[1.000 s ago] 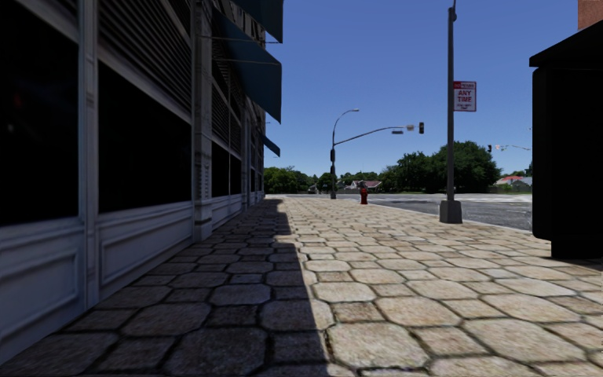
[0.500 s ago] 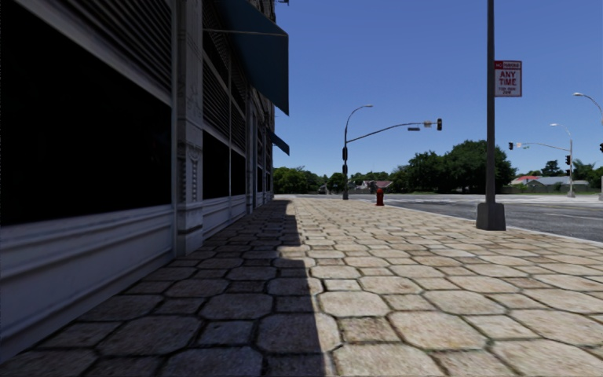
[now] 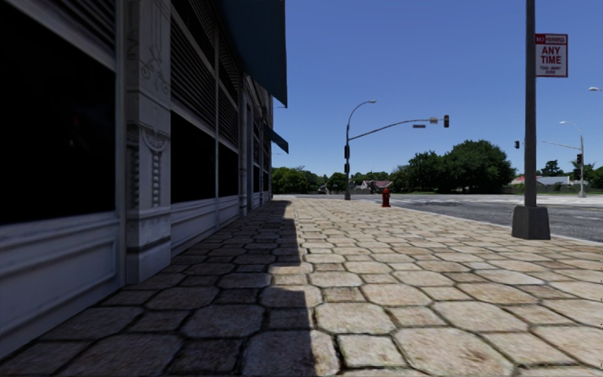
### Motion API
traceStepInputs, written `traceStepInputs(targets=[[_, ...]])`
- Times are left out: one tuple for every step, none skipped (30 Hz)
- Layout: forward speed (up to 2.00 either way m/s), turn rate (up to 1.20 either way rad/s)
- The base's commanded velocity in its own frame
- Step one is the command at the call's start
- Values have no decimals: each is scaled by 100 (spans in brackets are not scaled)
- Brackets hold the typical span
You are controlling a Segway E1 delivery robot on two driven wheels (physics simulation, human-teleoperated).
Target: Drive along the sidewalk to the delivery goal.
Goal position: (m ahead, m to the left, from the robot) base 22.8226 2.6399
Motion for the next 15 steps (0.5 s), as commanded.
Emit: traceStepInputs(targets=[[200,-20],[200,-20],[200,-22],[200,-23],[200,-23],[200,-23],[200,-23],[200,-23],[200,-23],[200,-23],[200,-23],[200,-23],[200,-23],[200,-23],[200,-23]])
